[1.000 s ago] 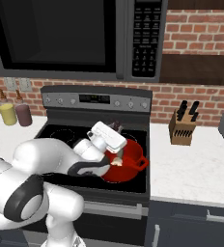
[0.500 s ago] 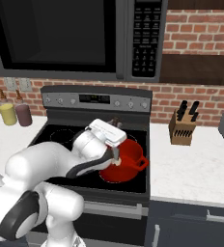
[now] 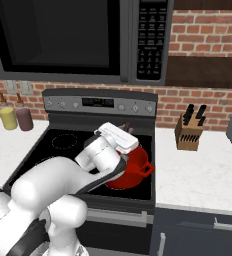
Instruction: Put the garlic and mushroom in the pot. Retrieve the spatula and lightly stir the vegetables in the pot.
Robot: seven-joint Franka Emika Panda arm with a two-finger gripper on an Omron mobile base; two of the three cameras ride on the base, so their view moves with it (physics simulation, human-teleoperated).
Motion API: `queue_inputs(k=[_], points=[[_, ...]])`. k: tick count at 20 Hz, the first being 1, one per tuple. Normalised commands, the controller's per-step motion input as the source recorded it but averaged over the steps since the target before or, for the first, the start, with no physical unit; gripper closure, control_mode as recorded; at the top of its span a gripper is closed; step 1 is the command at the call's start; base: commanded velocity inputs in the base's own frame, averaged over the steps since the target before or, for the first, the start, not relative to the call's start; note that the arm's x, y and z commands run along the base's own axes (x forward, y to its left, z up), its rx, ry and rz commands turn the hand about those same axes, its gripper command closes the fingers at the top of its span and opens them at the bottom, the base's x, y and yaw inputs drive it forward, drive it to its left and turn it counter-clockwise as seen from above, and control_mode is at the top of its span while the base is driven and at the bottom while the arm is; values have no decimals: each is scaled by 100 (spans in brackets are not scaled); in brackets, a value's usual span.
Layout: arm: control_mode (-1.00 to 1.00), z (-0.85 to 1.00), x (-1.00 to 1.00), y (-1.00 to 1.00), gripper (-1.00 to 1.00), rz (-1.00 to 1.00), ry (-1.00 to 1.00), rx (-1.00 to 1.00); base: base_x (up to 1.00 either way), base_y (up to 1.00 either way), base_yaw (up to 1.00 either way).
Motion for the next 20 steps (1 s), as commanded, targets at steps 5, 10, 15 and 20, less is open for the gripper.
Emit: queue_inputs(k=[5,10,15,20], points=[[-100,-4,5,-9,100,3,2,-2,0,0,0],[-100,-14,21,0,100,9,10,-3,0,0,0],[-100,-18,1,0,100,8,1,0,0,0,0],[-100,-30,0,0,100,1,0,0,0,0,0]])
